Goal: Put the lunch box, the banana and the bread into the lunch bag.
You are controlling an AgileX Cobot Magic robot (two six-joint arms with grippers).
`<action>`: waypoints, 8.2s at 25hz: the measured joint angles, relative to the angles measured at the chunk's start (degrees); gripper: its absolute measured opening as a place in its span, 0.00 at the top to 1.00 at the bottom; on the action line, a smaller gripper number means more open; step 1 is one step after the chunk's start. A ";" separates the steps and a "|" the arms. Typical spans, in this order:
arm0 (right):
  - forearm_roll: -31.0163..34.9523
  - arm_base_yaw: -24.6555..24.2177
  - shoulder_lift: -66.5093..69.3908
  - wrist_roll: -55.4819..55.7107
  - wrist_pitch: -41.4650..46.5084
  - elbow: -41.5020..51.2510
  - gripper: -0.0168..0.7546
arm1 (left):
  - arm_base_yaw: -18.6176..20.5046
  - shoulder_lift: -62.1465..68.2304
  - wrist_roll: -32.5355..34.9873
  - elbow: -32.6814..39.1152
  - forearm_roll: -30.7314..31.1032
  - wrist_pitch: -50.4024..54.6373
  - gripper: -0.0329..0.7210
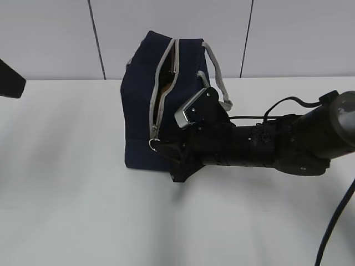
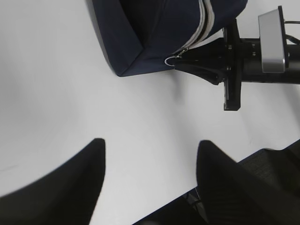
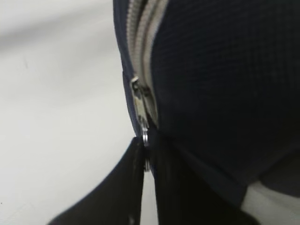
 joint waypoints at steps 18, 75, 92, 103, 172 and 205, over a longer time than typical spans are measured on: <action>-5.52 0.00 -1.18 0.15 -0.19 0.20 1.00 | 0.00 0.00 0.00 0.00 -0.05 0.00 0.38; -28.12 -3.54 -13.05 27.13 -8.58 -7.45 1.00 | 0.00 0.00 0.04 0.00 -0.33 0.00 0.38; -40.56 -3.59 -15.74 39.92 -9.57 -7.55 1.00 | 0.00 0.00 0.04 0.00 -0.47 0.30 0.38; -29.69 -3.59 -15.77 33.83 -8.42 -7.55 1.00 | 0.00 0.00 0.04 0.00 -0.47 -0.36 0.38; -56.47 -5.57 -15.86 72.87 -5.01 -22.97 1.00 | 0.00 13.07 22.34 0.00 -18.33 -9.36 0.39; -49.26 -5.82 -13.51 68.15 -3.24 -26.33 1.00 | 0.00 23.86 49.56 0.00 -40.15 -15.11 0.39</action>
